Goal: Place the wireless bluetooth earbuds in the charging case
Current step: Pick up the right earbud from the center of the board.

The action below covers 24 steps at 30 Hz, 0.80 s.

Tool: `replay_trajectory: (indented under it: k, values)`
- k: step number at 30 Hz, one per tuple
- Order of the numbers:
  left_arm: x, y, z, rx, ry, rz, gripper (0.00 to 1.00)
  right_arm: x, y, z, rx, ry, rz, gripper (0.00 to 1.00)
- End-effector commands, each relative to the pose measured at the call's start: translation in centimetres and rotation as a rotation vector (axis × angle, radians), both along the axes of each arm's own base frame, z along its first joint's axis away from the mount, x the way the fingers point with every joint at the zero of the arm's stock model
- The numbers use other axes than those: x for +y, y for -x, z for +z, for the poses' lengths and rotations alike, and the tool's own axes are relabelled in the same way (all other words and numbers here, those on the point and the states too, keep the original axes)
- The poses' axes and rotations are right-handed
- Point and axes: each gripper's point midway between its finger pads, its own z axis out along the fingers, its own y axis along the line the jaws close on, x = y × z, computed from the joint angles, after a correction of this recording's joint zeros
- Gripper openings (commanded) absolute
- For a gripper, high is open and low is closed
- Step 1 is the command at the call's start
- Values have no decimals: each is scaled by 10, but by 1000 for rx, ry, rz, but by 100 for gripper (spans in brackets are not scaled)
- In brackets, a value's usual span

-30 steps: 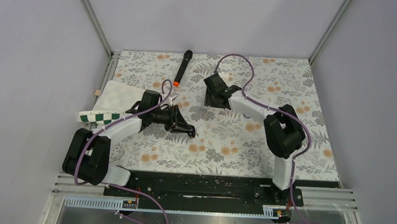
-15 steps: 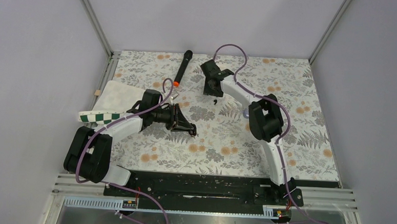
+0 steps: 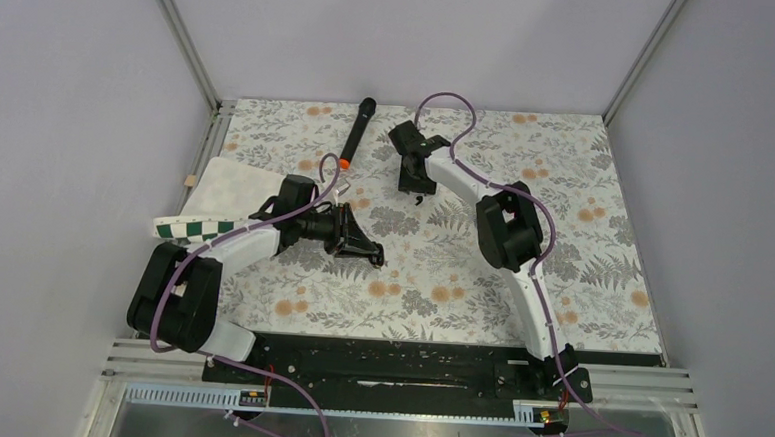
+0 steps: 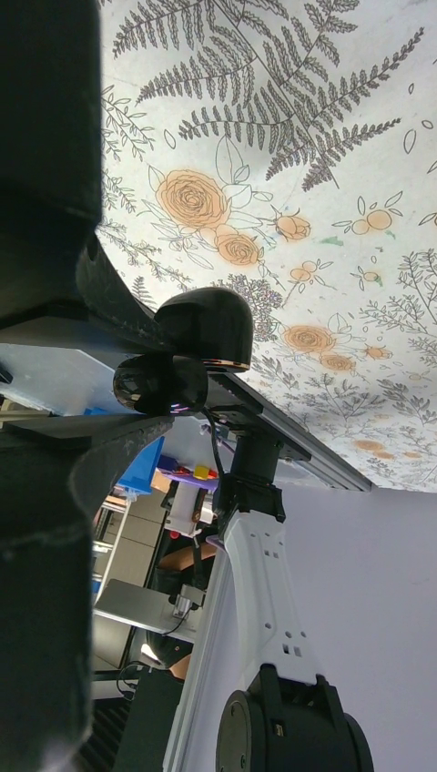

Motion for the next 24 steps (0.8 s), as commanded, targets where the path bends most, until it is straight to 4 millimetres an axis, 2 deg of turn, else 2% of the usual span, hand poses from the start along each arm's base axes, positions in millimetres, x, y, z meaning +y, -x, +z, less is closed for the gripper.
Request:
replay_trajectory:
  k: [1, 8, 13, 24]
  values:
    - [-3, -6, 11, -59, 47, -27, 0, -13, 0, 8, -37, 15, -34, 52]
    - [-5, -7, 8, -50, 52, -31, 0, -13, 10, 2, -17, -16, -52, 52]
    - [-5, -7, 10, -50, 56, -31, 0, -11, 15, -2, 0, -32, -56, 41]
    - [-6, -10, 10, -39, 59, -27, 0, -14, 16, 19, -39, -44, -39, 16]
